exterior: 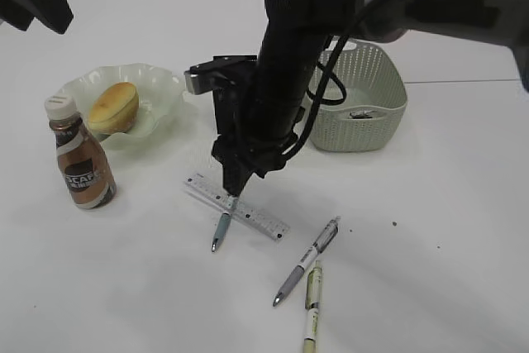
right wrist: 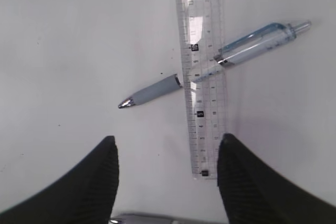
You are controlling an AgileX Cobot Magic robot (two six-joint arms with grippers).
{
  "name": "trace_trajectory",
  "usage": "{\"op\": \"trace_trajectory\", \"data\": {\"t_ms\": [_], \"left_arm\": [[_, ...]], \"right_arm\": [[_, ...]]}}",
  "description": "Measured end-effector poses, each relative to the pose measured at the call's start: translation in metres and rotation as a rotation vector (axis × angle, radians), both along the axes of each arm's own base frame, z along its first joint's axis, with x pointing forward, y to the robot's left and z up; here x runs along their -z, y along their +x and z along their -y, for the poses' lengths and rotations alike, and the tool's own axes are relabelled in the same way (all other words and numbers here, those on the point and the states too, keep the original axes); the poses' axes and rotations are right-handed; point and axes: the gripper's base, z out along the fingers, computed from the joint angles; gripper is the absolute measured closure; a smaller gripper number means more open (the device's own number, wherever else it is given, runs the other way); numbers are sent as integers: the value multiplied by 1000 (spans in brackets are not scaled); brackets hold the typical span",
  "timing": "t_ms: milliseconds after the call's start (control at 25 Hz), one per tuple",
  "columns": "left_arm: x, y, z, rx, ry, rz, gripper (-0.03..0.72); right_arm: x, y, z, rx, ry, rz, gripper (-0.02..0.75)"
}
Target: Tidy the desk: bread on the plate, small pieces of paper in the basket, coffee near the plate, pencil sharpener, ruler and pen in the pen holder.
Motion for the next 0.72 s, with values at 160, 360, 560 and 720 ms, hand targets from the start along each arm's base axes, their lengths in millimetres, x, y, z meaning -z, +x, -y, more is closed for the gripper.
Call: {"op": "trace_trajectory", "data": {"t_ms": [160, 360, 560, 720], "left_arm": [[0, 0, 0, 0, 0, -1, 384], [0, 0, 0, 0, 2, 0, 384], [0, 0, 0, 0, 2, 0, 384], [0, 0, 0, 0, 2, 0, 384]], "right_arm": [[23, 5, 0, -24, -61, 7, 299], [39, 10, -1, -47, -77, 30, 298], [48, 11, -1, -90, -79, 35, 298], [56, 11, -4, -120, -61, 24, 298]]}}
